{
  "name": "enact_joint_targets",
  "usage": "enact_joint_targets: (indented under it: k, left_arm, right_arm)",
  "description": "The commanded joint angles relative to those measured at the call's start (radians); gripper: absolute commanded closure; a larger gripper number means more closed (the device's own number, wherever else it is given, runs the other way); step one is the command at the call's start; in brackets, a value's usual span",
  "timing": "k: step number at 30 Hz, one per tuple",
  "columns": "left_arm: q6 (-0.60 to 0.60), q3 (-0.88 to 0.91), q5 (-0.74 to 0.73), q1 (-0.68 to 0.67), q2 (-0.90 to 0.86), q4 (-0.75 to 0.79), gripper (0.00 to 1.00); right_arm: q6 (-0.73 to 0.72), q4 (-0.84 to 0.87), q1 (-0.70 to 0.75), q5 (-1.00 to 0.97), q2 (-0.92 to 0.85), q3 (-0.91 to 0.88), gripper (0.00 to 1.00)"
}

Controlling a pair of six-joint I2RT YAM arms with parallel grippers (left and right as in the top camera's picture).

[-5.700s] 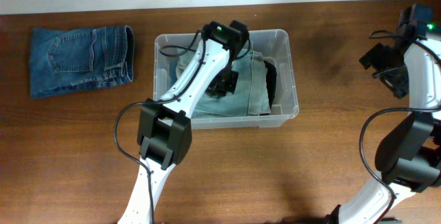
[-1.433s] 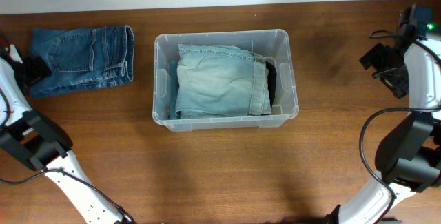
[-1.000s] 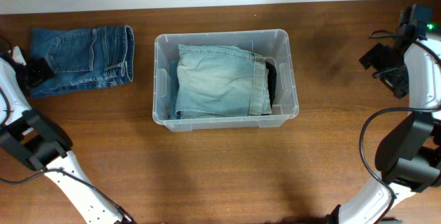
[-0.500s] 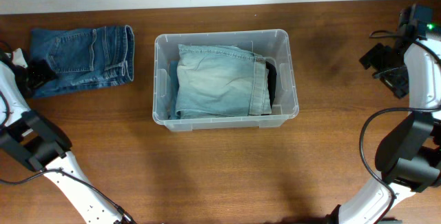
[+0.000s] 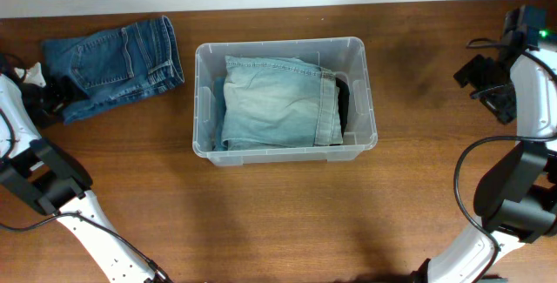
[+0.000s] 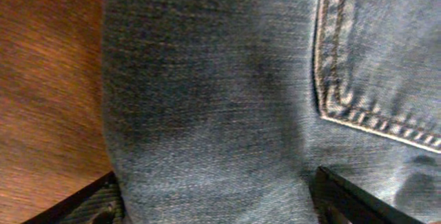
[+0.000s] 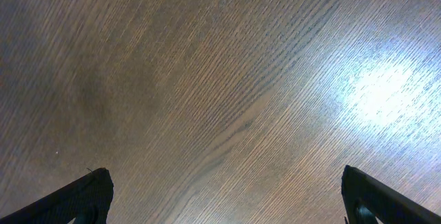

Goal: Pack container
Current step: 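Grasp the folded dark-blue jeans' edge with left gripper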

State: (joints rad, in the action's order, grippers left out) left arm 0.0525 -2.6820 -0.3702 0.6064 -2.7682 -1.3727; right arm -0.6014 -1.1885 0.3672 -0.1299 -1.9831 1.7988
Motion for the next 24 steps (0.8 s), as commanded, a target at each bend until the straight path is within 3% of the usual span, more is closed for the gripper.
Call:
enact_joint_targets:
  k: [1,13,24]
  left_arm:
    - [0.002,0.031,-0.054,-0.014,-0.082,0.013,0.08]
    - [0.002,0.031,-0.056,0.082,-0.082,0.032,0.05]
    - [0.002,0.031,-0.138,0.061,-0.115,0.048,0.05]
  right_arm:
    - [-0.01,0.0,0.006,-0.013,-0.005,0.0,0.02]
    - [-0.01,0.0,0.006,-0.013,-0.005,0.0,0.02]
    - [-0.01,0.0,0.006,-0.013,-0.005,0.0,0.02]
